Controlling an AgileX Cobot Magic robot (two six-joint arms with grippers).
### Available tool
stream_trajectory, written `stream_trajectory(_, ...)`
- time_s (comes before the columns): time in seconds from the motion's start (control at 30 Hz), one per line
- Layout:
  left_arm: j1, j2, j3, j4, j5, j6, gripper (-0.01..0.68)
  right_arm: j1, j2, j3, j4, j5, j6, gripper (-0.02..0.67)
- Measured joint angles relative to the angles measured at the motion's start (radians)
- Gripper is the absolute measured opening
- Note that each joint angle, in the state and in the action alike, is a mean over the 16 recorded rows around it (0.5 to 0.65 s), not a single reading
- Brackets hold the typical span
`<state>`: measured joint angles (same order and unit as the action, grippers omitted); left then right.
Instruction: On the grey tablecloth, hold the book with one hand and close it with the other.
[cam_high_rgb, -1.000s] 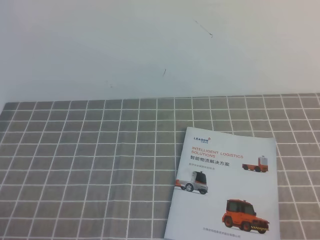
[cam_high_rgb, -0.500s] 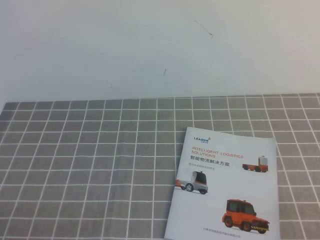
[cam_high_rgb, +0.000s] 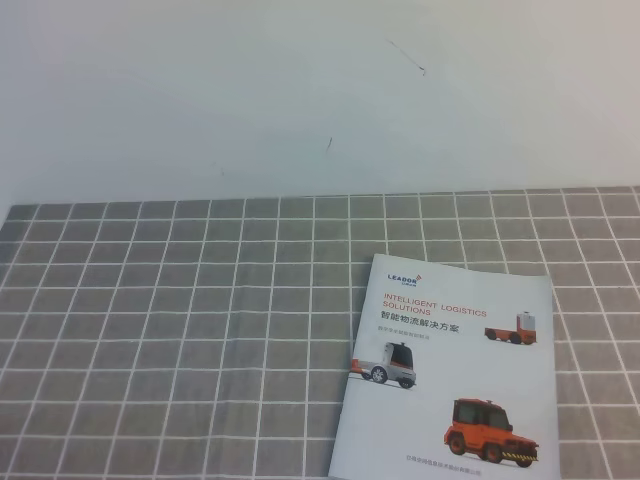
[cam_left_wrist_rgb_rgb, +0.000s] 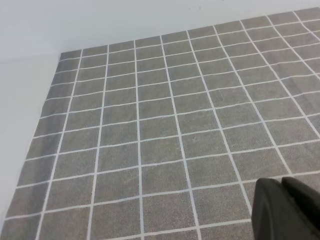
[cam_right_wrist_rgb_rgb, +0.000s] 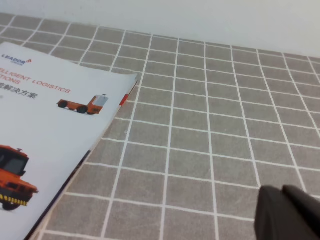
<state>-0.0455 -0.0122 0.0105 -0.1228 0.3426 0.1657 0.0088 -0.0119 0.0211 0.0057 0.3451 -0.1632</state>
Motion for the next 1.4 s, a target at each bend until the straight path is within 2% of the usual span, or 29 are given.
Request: stream_trajectory(1.4,0.000,0.000,0.000,0.000,0.000,0.002,-0.003,0.000,0.000,0.000,-0.006,0.000,0.000,-0.001)
